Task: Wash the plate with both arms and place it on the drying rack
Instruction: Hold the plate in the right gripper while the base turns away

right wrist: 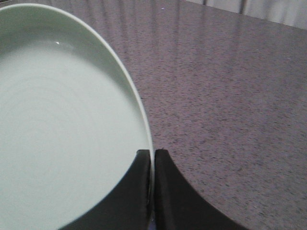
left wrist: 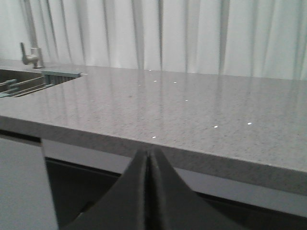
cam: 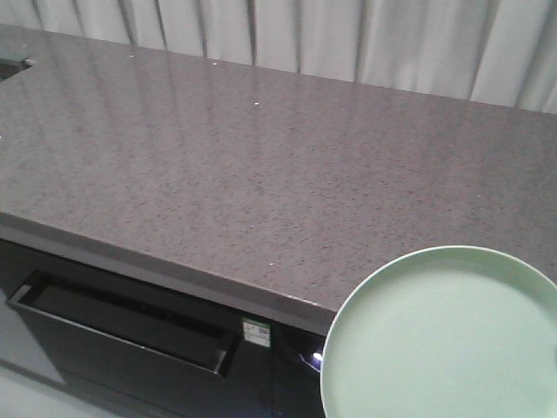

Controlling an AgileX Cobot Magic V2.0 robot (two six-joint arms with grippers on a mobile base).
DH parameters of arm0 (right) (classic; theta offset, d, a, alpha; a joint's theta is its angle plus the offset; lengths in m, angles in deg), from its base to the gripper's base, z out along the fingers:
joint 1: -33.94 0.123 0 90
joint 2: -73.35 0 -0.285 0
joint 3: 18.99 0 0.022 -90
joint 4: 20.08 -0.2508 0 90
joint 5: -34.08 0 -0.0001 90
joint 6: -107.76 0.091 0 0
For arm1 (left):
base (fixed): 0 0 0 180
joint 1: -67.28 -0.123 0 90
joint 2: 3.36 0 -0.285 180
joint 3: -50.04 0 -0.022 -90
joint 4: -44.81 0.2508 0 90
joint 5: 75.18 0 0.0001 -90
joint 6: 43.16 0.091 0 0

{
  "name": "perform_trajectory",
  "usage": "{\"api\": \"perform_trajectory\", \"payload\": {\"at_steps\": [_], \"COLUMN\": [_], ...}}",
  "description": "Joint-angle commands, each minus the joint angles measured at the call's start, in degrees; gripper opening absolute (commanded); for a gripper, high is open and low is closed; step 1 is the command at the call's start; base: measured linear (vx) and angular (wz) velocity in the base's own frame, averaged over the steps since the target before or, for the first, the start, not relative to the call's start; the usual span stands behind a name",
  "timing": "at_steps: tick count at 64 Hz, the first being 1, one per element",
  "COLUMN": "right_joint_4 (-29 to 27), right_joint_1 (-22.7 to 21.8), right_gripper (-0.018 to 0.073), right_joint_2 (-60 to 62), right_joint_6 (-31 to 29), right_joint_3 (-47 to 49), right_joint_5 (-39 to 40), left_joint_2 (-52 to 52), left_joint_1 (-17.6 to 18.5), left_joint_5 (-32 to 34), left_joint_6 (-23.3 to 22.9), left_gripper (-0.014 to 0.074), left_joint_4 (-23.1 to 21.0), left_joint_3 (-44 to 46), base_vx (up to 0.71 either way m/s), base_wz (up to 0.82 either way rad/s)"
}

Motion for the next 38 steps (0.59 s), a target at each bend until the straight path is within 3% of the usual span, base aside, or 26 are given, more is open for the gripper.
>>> {"api": "perform_trajectory", "payload": {"at_steps": [1,38], "right_joint_4": [-0.6,-0.6], "right_joint_1": [-0.4,-0.4], "right_gripper": [-0.0002,-0.0002], "right_joint_2": [-0.5,-0.5], "right_joint_6": [0.1,0.1], "right_joint_3": [1.5,1.5], "right_joint_5": [4.6,4.6], "left_joint_2": [-0.9,-0.9], "left_joint_1": [0.0,0.0], "left_joint_5": [4.2,4.2], "left_joint_6": [-0.5,-0.5], "left_gripper": [-0.0006,-0.0006], "left_joint_4": [0.0,0.0], "left_joint_3": [-1.1,-1.1], "base_vx": [-0.15,-0.13], "base_wz": [0.56,0.58]}}
